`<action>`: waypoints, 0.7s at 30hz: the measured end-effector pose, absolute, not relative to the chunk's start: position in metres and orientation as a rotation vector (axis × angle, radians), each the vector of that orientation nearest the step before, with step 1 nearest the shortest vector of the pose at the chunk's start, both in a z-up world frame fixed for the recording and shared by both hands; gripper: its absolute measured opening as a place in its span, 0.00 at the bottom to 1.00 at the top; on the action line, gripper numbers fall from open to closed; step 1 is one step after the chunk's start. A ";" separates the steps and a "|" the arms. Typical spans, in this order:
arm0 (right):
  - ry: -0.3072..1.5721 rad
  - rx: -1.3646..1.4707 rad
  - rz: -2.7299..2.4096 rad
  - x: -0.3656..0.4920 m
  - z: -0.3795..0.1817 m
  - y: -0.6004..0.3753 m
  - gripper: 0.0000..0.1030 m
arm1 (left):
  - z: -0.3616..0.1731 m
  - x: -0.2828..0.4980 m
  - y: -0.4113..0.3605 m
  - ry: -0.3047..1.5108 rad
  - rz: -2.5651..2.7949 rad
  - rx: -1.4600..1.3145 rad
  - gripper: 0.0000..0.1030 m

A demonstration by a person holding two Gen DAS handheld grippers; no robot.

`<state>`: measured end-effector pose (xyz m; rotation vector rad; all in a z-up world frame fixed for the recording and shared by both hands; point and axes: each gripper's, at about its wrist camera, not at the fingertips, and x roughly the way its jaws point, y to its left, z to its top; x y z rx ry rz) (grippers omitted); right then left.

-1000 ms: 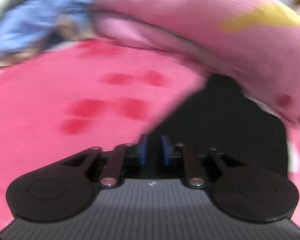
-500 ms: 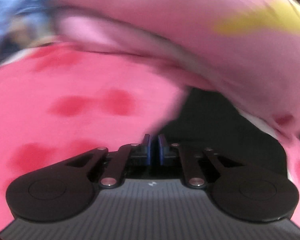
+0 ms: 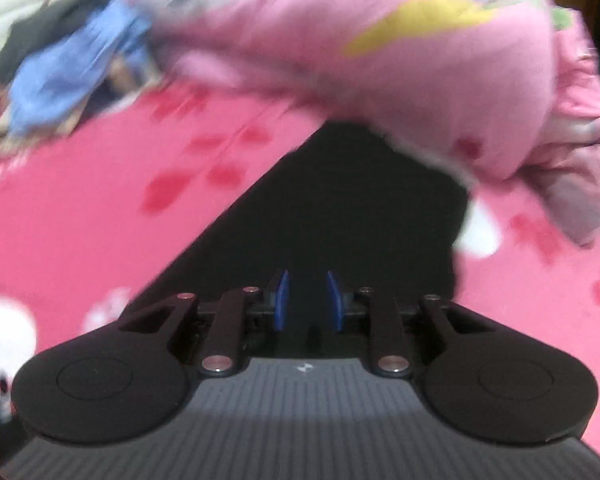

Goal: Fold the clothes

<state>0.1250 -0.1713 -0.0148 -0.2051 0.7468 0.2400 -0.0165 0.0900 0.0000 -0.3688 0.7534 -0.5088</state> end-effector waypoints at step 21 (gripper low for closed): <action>0.636 0.050 0.110 -0.100 -0.052 -0.206 0.24 | 0.006 -0.060 0.060 0.858 -0.590 -0.273 0.75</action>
